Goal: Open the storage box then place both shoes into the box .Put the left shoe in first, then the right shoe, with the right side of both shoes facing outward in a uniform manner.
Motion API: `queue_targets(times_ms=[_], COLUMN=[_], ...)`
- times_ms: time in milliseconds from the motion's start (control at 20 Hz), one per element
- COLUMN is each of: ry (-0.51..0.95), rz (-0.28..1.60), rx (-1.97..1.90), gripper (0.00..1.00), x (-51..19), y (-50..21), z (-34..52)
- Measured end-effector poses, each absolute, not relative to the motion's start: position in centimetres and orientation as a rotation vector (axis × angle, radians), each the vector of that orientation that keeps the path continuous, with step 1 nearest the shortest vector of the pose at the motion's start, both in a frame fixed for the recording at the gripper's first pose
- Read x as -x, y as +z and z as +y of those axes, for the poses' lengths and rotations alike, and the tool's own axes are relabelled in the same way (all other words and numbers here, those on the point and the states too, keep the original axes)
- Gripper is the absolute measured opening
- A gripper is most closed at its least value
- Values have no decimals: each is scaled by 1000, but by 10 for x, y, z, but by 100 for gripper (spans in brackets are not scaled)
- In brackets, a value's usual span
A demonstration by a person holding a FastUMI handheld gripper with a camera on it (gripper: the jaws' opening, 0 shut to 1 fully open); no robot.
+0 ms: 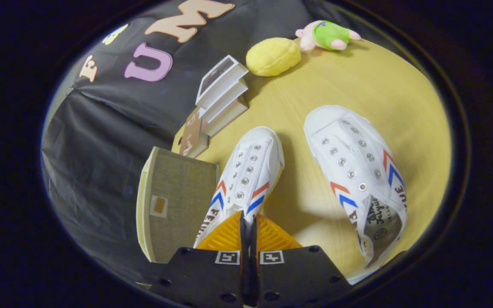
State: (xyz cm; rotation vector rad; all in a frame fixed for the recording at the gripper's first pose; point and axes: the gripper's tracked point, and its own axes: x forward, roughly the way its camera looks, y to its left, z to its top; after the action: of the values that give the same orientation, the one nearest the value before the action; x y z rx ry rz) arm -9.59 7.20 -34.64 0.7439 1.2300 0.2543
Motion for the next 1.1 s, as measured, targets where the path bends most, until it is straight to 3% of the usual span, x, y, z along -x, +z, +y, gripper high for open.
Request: queue_targets(times_ms=[700,1100], ry=[474,557], rz=[1050,1092], rx=[-745,-680], gripper=[3,3], x=[62,85], y=[-207,-210], z=[180,257])
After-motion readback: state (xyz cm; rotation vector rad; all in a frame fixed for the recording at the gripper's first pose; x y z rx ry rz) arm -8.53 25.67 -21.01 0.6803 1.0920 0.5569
